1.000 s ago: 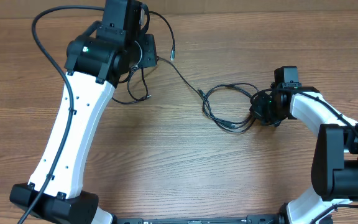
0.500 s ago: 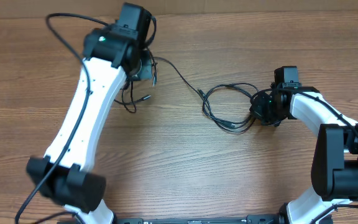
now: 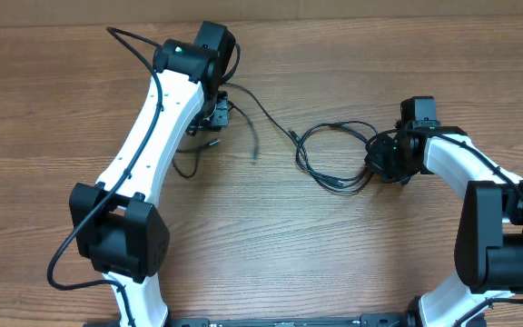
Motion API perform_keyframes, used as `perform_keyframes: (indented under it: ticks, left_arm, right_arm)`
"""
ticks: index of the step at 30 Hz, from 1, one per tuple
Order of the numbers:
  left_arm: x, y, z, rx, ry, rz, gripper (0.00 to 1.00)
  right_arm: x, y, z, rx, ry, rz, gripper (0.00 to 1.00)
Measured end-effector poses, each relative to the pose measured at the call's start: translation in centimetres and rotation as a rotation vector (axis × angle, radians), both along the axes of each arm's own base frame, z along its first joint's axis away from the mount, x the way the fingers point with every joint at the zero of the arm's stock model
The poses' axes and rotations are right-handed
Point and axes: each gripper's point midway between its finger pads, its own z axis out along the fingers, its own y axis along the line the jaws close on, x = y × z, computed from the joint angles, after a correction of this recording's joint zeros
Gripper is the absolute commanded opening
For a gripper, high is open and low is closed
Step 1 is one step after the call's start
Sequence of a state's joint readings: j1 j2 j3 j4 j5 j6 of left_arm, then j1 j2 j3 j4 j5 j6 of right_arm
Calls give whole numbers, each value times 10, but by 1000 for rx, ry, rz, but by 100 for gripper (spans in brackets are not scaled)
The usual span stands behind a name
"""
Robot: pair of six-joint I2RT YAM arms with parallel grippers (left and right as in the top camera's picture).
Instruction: Untangle cables
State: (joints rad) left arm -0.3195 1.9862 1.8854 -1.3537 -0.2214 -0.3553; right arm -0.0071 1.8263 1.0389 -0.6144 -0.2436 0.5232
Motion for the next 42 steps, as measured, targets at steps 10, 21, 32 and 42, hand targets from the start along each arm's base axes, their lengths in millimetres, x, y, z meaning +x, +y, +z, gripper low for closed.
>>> perform_keyframes:
  ticks: [10,21,32,42]
  left_arm:
    - [14,9,-27,2,47,-41,84]
    - [50,3,-28,-92,-44,-236,48]
    - [58,-23,-89,-188,57,-465,40]
    - [58,-31,-91,-224,53,-517,21]
  right_arm:
    - [0,0,0,0,-1,0,6]
    - [0,0,0,0,-1,0,6]
    - [0,0,0,0,-1,0,7]
    - [0,0,0,0,0,0,7]
